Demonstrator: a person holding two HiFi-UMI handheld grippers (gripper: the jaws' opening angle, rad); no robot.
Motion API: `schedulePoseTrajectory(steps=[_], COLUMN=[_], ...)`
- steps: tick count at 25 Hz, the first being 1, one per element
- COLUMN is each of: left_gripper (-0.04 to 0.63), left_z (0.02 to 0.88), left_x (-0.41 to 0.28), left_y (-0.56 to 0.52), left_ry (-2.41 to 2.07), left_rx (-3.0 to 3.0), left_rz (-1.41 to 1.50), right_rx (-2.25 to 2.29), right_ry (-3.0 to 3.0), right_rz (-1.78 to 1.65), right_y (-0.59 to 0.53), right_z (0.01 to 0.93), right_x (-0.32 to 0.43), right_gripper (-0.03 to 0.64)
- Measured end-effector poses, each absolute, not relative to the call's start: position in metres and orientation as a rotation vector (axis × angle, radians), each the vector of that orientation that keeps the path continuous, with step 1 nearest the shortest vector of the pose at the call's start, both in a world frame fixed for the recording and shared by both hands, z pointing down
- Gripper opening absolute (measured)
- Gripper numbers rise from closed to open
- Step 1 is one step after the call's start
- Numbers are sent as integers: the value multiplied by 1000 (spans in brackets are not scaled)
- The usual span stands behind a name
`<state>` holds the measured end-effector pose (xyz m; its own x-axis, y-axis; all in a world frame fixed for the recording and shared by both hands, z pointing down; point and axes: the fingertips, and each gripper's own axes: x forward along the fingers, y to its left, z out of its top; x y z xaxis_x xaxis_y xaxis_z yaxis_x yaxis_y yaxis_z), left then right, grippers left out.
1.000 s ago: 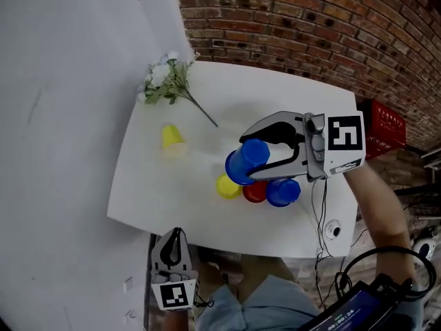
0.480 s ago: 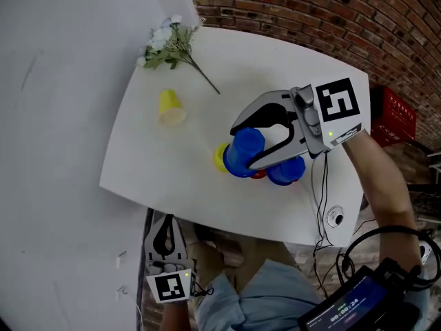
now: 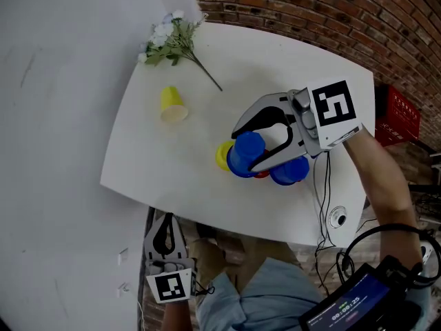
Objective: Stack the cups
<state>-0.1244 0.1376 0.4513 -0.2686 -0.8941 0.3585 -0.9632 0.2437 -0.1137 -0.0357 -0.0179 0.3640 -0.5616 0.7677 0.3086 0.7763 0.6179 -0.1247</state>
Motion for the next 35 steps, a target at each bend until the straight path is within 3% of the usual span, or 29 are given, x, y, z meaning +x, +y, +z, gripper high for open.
schedulePoseTrajectory(steps=[15,29,35], left_gripper=[17,17,17], left_z=[457,456,456], left_x=[-140,-145,-145], left_y=[141,137,137], left_ry=[-2313,-2290,-2282], left_rx=[1726,1746,1754], left_rz=[490,490,478], right_rx=[-1217,-1291,-1270], right_ry=[-2492,-2472,-2562], right_rz=[19,96,303], right_y=[-17,-23,-55], right_z=[379,374,352], right_x=[-35,-30,-18], right_gripper=[253,384,369])
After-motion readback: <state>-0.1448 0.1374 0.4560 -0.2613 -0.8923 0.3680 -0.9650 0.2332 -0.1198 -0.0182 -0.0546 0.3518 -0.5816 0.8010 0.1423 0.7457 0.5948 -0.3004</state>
